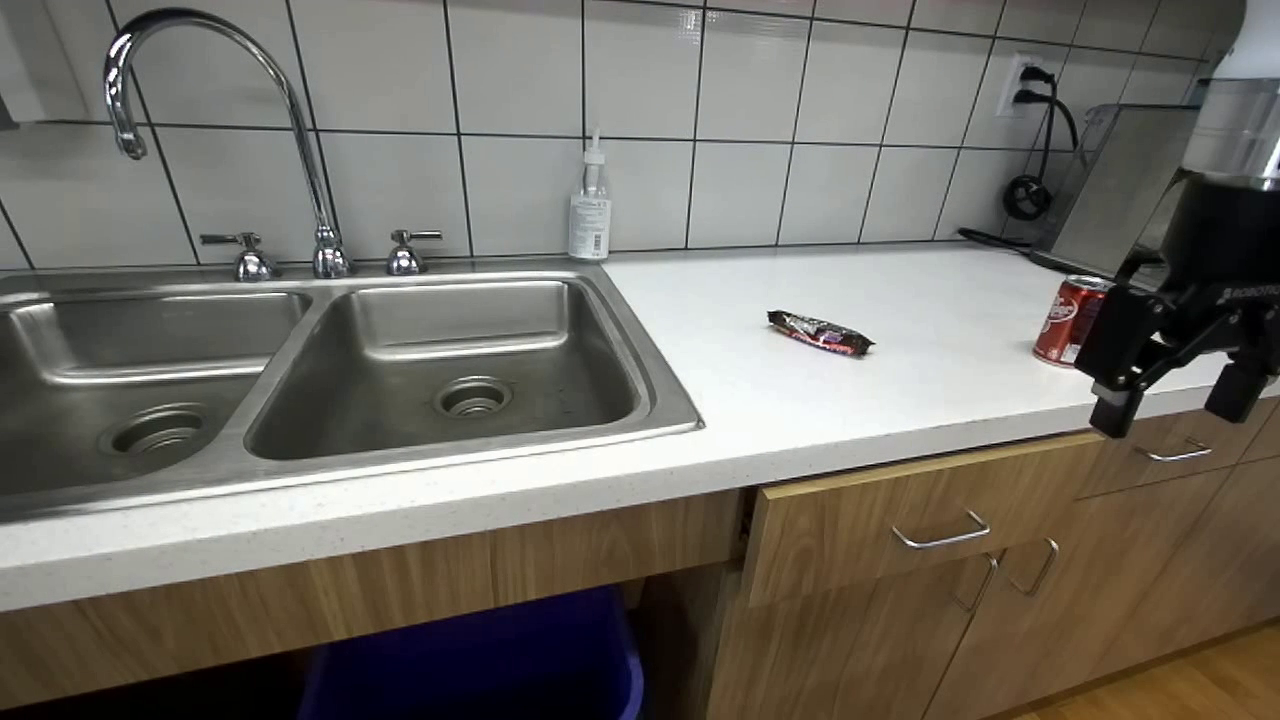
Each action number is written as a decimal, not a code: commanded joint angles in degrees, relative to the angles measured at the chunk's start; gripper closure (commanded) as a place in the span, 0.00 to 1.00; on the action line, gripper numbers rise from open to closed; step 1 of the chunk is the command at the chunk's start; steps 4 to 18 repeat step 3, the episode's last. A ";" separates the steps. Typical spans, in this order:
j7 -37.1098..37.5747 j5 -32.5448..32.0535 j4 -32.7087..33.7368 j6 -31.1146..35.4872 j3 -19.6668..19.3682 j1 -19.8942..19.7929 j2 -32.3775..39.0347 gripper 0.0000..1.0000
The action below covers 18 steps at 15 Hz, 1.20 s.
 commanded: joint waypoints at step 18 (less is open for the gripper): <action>-0.74 0.97 0.01 -0.03 1.87 -1.76 -0.04 0.00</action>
